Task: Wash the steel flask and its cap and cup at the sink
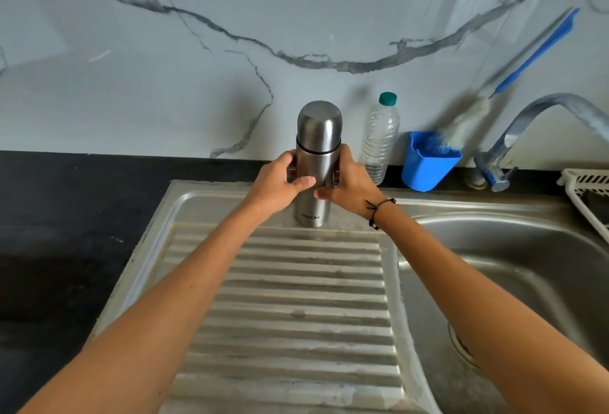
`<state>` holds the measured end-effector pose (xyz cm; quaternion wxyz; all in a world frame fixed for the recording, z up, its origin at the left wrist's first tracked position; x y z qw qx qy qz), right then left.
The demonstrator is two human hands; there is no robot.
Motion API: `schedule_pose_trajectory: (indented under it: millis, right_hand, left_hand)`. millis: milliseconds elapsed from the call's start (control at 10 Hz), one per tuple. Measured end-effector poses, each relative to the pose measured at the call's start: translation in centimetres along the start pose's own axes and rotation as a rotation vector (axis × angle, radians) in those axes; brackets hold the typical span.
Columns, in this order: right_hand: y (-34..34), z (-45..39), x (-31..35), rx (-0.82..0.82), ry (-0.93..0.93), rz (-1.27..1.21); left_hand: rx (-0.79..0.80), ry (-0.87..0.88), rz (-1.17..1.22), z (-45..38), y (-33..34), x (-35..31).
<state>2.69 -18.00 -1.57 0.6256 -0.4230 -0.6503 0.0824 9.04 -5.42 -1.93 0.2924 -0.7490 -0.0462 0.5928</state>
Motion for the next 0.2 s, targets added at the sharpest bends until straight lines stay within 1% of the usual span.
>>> schedule_pose_trajectory:
  millis: [100,200]
  right_hand:
    - [0.06,0.1,-0.01,0.071,0.015,0.01]
    - [-0.76,0.12,0.52,0.129,0.018,0.021]
  left_hand:
    - [0.049,-0.006,-0.053,0.17,0.16,-0.09]
    - [0.036,0.004,-0.098,0.38,-0.5,-0.94]
Point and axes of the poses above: each hand's wrist, its own z-axis away from the middle knuckle, its own y-axis out of the palm, x = y × z, the point moved 6 cm from there along -z, towards the middle knuckle, and after that the axes turned 13 degrees about -x, right-handed, at the moved point
